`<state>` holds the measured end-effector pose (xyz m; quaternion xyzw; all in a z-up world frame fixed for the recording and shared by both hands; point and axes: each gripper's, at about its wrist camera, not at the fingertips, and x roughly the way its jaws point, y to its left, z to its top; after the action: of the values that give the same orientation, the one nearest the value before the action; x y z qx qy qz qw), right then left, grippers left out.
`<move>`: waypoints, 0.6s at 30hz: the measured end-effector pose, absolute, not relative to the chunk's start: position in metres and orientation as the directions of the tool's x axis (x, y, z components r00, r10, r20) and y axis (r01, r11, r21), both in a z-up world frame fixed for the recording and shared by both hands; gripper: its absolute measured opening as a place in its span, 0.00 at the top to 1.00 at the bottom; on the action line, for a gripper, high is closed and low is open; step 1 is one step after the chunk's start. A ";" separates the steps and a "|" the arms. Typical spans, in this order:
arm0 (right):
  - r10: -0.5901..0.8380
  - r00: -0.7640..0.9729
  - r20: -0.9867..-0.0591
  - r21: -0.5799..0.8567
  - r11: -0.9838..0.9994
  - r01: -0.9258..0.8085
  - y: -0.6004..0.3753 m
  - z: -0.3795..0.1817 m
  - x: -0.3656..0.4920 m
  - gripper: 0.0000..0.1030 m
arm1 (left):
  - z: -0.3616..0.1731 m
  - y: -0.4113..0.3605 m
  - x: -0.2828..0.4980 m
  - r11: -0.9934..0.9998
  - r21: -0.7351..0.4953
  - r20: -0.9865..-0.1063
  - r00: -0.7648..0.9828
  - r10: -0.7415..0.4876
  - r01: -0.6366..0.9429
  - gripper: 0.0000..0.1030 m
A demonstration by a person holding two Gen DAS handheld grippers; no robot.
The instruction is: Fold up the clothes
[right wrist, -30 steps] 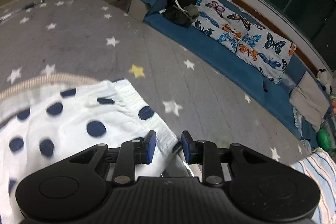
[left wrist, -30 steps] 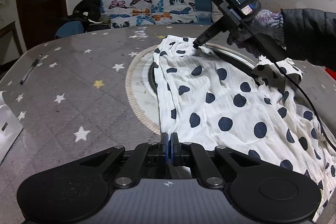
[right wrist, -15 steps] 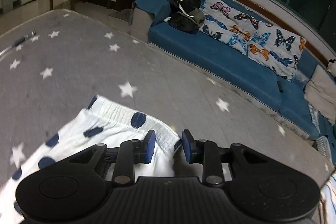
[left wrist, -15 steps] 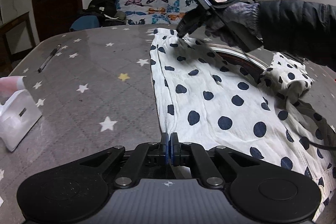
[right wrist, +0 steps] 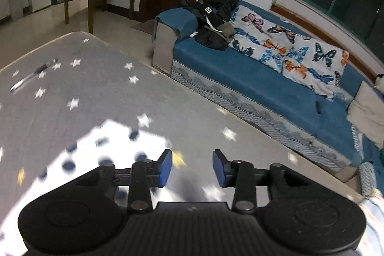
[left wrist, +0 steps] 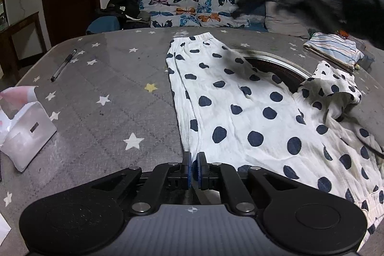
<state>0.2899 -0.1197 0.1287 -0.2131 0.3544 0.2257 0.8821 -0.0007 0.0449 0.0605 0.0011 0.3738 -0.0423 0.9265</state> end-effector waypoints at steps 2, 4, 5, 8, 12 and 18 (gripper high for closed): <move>0.224 0.652 -0.724 -0.237 0.807 -0.541 -0.152 0.136 0.276 0.61 | 0.066 0.042 -0.001 0.996 -0.020 -0.681 0.728 -0.078 0.088 0.94; 0.193 0.653 -0.733 -0.248 0.817 -0.520 -0.185 0.138 0.262 0.60 | 0.073 0.034 -0.005 0.994 -0.021 -0.667 0.740 -0.092 0.104 0.93; 0.176 0.652 -0.738 -0.253 0.823 -0.508 -0.201 0.138 0.255 0.60 | 0.075 0.029 -0.007 0.992 -0.029 -0.660 0.743 -0.109 0.121 0.93; 0.115 0.644 -0.756 -0.263 0.848 -0.460 -0.251 0.132 0.236 0.60 | 0.083 0.010 -0.013 0.981 -0.055 -0.643 0.746 -0.177 0.185 0.93; 0.035 0.631 -0.775 -0.262 0.891 -0.371 -0.312 0.115 0.209 0.60 | 0.091 -0.030 -0.022 0.942 -0.082 -0.626 0.718 -0.304 0.327 0.91; 0.004 0.609 -0.793 -0.194 0.946 -0.259 -0.378 0.098 0.181 0.60 | 0.096 -0.098 -0.033 0.857 -0.099 -0.617 0.644 -0.452 0.506 0.57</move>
<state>0.1808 -0.3776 0.0982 -0.1460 0.4360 0.0743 0.8849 -0.0334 -0.0984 0.0962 0.0411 0.3285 -0.2645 0.9058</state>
